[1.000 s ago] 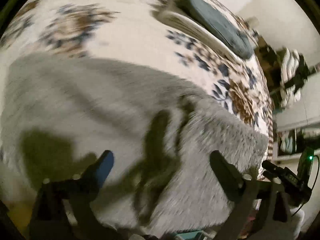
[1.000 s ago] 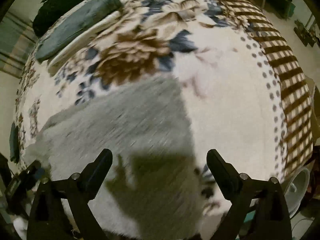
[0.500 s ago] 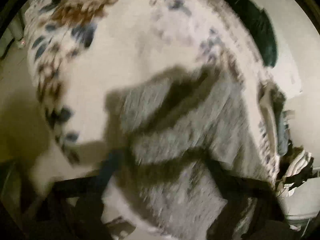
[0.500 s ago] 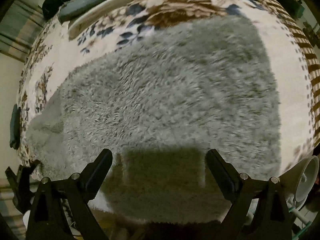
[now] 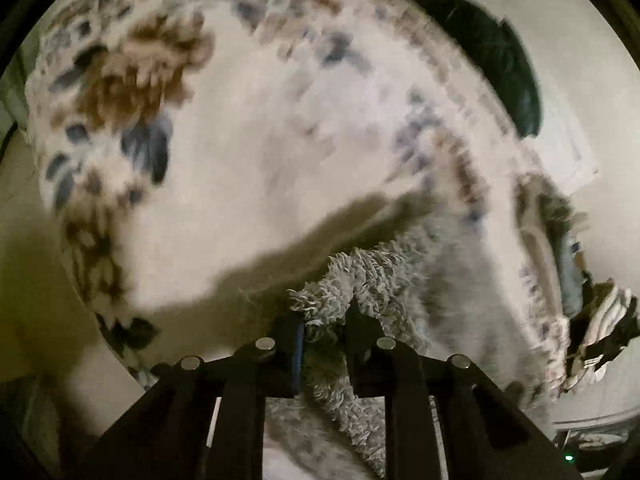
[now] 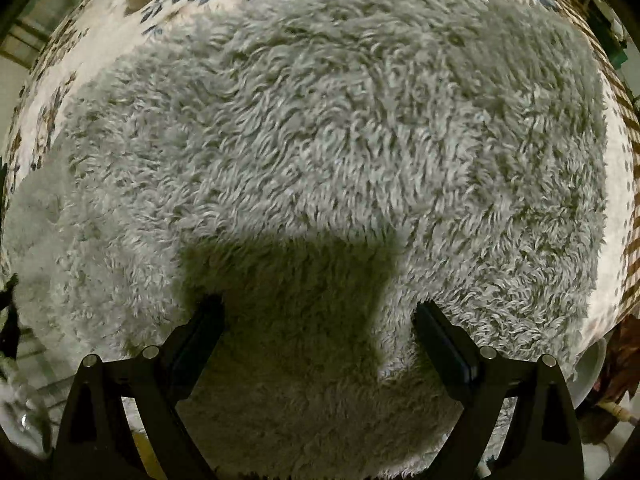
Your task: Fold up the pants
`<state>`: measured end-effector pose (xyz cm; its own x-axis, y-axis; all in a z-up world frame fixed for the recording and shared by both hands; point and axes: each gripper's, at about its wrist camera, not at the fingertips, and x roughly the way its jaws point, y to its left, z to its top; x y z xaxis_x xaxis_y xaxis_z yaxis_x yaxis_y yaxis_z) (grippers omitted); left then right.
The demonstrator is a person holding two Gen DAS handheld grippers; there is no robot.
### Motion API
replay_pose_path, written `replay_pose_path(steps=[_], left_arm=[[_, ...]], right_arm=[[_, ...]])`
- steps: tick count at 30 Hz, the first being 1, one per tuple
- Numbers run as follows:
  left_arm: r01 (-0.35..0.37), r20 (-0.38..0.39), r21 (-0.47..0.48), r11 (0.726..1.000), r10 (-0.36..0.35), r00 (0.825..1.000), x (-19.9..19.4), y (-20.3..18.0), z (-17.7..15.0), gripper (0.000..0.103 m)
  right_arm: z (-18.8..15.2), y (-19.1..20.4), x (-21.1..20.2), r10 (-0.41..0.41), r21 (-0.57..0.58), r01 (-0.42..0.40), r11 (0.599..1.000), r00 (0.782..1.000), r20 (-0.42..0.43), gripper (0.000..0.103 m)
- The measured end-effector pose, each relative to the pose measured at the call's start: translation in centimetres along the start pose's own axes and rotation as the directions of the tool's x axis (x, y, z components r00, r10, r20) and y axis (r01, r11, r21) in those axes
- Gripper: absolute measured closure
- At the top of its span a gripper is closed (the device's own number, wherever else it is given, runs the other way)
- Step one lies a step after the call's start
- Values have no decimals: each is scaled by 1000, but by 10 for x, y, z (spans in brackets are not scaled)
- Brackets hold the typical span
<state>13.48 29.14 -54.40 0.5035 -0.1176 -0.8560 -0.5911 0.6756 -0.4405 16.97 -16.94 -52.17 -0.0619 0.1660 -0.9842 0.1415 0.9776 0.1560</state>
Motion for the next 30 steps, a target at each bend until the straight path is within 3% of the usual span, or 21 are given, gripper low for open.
replay_pose_path(steps=[1,4,7,8,10,13,15,18,19,20,22,26,30], left_arm=[[22,-41,-25,999,-23,999,9,6,-2,83],[57,-48,-61,997,-59,997,-4,11,-3,73],[87,-24,-101,991,-90,996,-28,17,-10,44],[97,-15,-118,988,-99,995,-31,21,-12,39],[138,-7,-152,979,-141,990,-30,27,-18,36],[182,-51,-190,965,-195,979,-8,32,-22,34],[150,-109,-197,969,-173,979,14,30,-25,34],[162,-77,-210,964,-181,980,23,25,-23,33],[163,-52,-204,965,-177,983,22,20,-21,35],[163,-31,-192,968,-172,985,20,16,-20,47],[164,23,-127,978,-162,986,10,-1,-19,82],[166,131,88,982,-176,975,-33,-56,-25,86],[215,172,252,944,-262,950,-84,-122,-44,86]], right_arm=[[-1,1,1,-2,0,2,1000,1000,-2,6],[3,7,-3,10,6,-10,1000,1000,-4,6],[3,17,-17,48,-6,-47,999,998,27,6],[1,21,-23,72,-12,-71,997,996,44,6],[-7,30,-30,107,-28,-105,994,992,60,6],[-13,57,-15,119,-88,-119,989,993,4,6],[-16,67,-4,104,-104,-104,989,995,-9,6],[-22,70,4,91,-107,-91,990,996,0,6],[-23,70,4,99,-101,-99,990,995,1,6],[-22,68,4,105,-96,-105,990,994,0,6],[-23,61,1,116,-79,-116,990,993,2,6],[-20,42,-10,113,-38,-113,993,994,2,6],[-14,14,-28,150,12,-150,989,989,17,6]])
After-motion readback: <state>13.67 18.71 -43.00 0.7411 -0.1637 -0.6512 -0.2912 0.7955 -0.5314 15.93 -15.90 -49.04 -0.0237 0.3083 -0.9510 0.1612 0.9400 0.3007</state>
